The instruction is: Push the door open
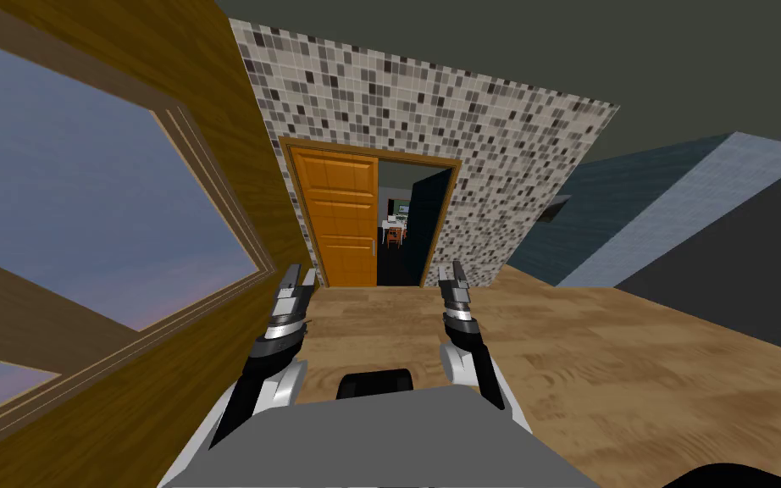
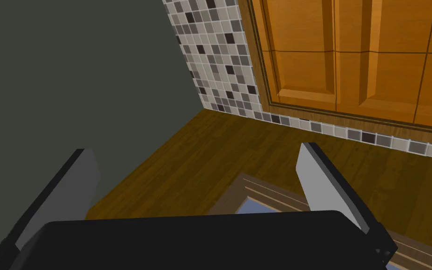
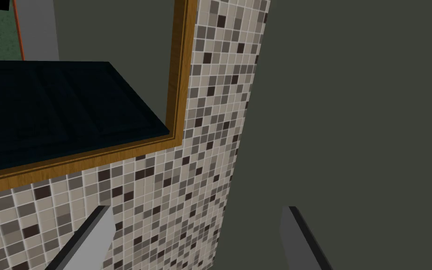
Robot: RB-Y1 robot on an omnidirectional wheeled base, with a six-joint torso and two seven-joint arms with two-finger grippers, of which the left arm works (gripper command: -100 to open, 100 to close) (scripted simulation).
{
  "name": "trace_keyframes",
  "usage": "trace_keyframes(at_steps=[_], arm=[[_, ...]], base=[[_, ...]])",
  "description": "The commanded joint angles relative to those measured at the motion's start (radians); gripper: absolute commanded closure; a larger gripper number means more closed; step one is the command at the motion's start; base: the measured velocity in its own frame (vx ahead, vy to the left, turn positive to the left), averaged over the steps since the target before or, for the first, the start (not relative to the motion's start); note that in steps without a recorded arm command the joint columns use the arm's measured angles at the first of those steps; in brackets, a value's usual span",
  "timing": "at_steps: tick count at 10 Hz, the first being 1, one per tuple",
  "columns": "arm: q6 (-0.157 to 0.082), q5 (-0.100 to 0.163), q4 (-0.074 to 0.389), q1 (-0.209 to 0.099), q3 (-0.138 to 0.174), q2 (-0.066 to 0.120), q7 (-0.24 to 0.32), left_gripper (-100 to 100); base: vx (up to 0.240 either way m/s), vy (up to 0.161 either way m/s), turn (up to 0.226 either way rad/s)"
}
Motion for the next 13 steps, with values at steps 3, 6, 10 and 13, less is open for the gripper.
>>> trace_keyframes(at_steps=[3,6,10,13], arm=[[-0.015,0.046,0.079,-0.031,0.005,0.026,0.063,-100],[-0.029,0.091,0.155,-0.062,0.010,0.045,0.123,-100],[-0.043,0.135,0.229,-0.091,0.015,0.061,0.183,-100],[-0.055,0.172,0.293,-0.116,0.019,0.071,0.233,-100]], base=[[0.094,0.027,-0.105],[0.125,-0.001,-0.101],[0.084,0.018,-0.077],[0.084,0.011,-0.084]])
